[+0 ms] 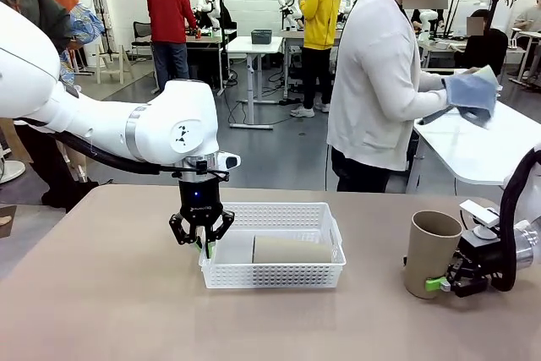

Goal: Clean and organize the cups into the basket.
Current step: Pick up the Reusable plastic cup from the right side of the table and stack it inside the Organizing basket in the center of the table.

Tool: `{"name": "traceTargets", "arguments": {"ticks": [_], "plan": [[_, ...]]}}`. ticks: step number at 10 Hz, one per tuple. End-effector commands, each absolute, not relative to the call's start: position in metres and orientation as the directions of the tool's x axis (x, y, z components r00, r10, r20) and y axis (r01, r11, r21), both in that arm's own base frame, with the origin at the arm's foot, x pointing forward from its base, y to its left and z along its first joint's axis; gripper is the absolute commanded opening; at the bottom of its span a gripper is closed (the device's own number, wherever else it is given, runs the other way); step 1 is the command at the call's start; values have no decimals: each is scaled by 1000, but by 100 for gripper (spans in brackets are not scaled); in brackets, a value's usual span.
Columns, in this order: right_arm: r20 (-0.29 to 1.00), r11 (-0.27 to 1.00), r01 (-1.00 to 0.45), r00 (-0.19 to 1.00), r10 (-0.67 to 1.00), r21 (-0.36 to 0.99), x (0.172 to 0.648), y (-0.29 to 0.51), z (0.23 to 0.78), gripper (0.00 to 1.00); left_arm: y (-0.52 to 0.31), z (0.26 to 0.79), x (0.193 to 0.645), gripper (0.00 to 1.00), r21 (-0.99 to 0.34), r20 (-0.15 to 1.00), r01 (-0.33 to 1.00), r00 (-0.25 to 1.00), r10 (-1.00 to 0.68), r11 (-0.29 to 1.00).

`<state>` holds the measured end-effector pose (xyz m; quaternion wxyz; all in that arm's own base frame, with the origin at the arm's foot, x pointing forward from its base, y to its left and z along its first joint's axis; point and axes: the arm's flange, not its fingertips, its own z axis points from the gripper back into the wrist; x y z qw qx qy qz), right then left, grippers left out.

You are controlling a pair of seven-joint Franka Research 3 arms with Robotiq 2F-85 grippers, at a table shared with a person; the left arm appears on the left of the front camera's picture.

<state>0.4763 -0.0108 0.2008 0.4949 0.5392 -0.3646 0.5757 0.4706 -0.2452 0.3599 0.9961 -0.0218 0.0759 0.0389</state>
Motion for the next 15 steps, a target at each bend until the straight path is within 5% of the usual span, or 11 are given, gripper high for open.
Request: {"name": "traceTargets", "arguments": {"ticks": [1,2,7,15], "plan": [[985,-150,-986,51,166,76,472,-13,212,0,-246,361,471,0,-40,-147,-80,986,74,996],[974,-29,-995,89,207,97,463,-14,243,66,-246,361,471,0,-40,-147,-80,986,74,996],[964,184,-980,124,236,81,439,-29,419,66,-246,361,471,0,-40,-147,-80,986,74,996],[966,161,-985,97,241,59,436,-37,439,66,-246,361,471,0,-40,-147,-80,986,74,996]]}}
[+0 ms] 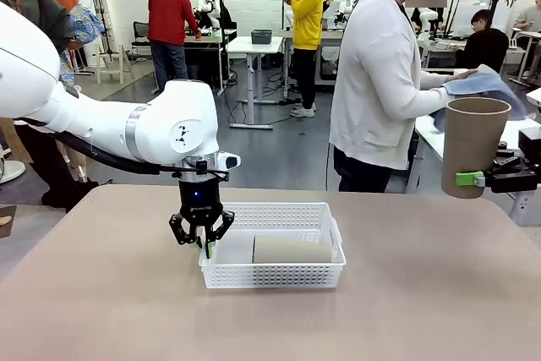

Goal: Clean and organize the cups into the basket.
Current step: Pick up the Reusable plastic cup from the right side of the table and stack it inside the Organizing basket in the center of the table.

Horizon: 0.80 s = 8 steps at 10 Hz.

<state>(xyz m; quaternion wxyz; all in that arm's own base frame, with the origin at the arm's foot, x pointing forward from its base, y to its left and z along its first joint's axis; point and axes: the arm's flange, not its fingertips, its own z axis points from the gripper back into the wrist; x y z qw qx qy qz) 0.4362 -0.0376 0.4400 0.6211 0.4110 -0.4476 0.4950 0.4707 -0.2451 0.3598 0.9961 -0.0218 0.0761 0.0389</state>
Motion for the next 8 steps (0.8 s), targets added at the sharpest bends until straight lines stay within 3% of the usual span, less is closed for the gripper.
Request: {"name": "traceTargets", "arguments": {"ticks": [1,4,8], "plan": [[963,172,-983,109,247,67,436,-38,440,79,-246,361,471,0,-40,-147,-80,986,74,996],[830,115,-993,60,554,-5,463,84,485,79,-246,361,471,0,-40,-147,-80,986,74,996],[566,66,-997,70,821,27,504,196,446,79,-246,361,471,0,-40,-147,-80,986,74,996]]}}
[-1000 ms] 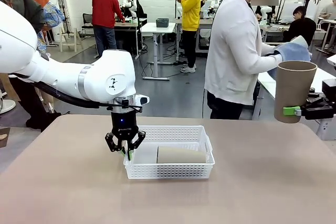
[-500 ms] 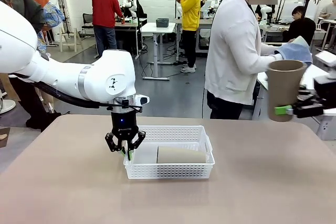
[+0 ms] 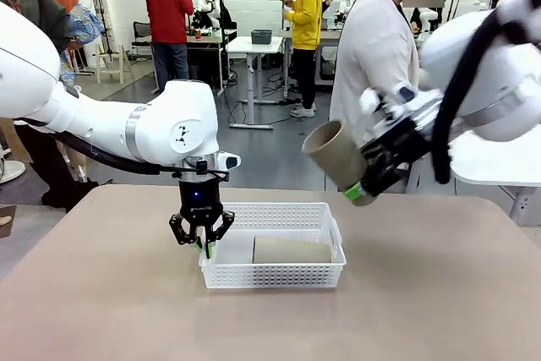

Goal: Clean and organize the cups into the basket.
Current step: Pick up the Reusable plastic cup from the right side of the table and stack it inside the Organizing basket in the center of the table.

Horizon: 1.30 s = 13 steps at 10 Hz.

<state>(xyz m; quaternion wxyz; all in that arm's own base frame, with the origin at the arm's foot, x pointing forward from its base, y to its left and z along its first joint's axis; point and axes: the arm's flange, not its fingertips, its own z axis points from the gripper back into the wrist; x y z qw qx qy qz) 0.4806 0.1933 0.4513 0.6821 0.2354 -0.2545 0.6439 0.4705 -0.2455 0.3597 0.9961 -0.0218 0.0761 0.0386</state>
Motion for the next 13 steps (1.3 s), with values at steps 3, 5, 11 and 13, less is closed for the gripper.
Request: {"name": "traceTargets", "arguments": {"ticks": [3,5,11,13], "plan": [[425,68,-997,46,904,-37,516,247,429,79,-246,361,471,0,-40,-147,-80,986,74,996],[382,41,-998,17,924,-54,514,270,425,79,-246,361,471,0,-40,-147,-80,986,74,996],[404,-60,-998,-47,914,21,521,313,386,79,-246,361,471,0,-40,-147,-80,986,74,996],[390,-84,-995,-54,919,61,520,327,368,79,-246,361,471,0,-40,-147,-80,986,74,996]]}}
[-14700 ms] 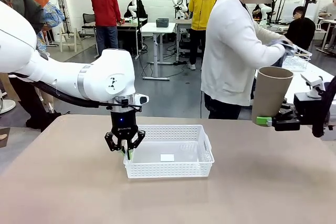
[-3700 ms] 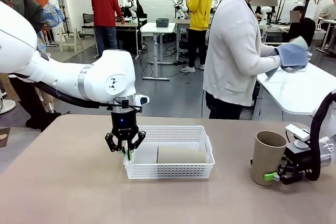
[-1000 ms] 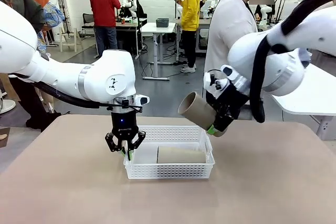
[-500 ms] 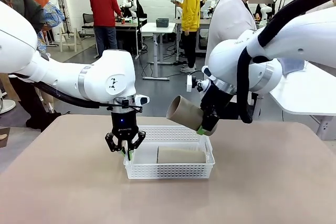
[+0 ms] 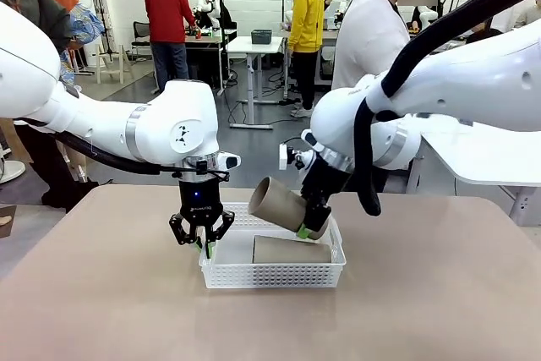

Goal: Clean and organize the cups into the basket.
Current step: Pick up the Reusable plastic cup from the right side of the table and stack it inside the Organizing basket in the center of the table.

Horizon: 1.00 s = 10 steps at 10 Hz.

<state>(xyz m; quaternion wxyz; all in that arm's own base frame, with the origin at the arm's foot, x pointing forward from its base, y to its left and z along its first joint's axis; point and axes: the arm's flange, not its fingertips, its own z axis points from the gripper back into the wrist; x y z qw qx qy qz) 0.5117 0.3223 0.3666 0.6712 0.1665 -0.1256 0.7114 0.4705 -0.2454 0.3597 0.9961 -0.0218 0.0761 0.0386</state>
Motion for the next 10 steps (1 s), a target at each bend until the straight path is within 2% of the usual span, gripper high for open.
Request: {"name": "traceTargets", "arguments": {"ticks": [1,4,5,7,10], "plan": [[377,-69,-994,-34,926,80,523,327,359,79,-246,361,471,0,-40,-147,-80,986,74,996],[361,-57,-993,-15,932,105,528,325,347,79,-246,361,471,0,-40,-147,-80,986,74,996],[361,-56,-992,-13,932,110,528,324,349,89,-246,361,471,0,-40,-147,-80,986,74,996],[355,-47,-992,-2,935,118,529,322,348,100,-246,361,471,0,-40,-147,-80,986,74,996],[366,-44,-993,0,931,113,527,320,358,100,-246,361,471,0,-40,-147,-80,986,74,996]]}}
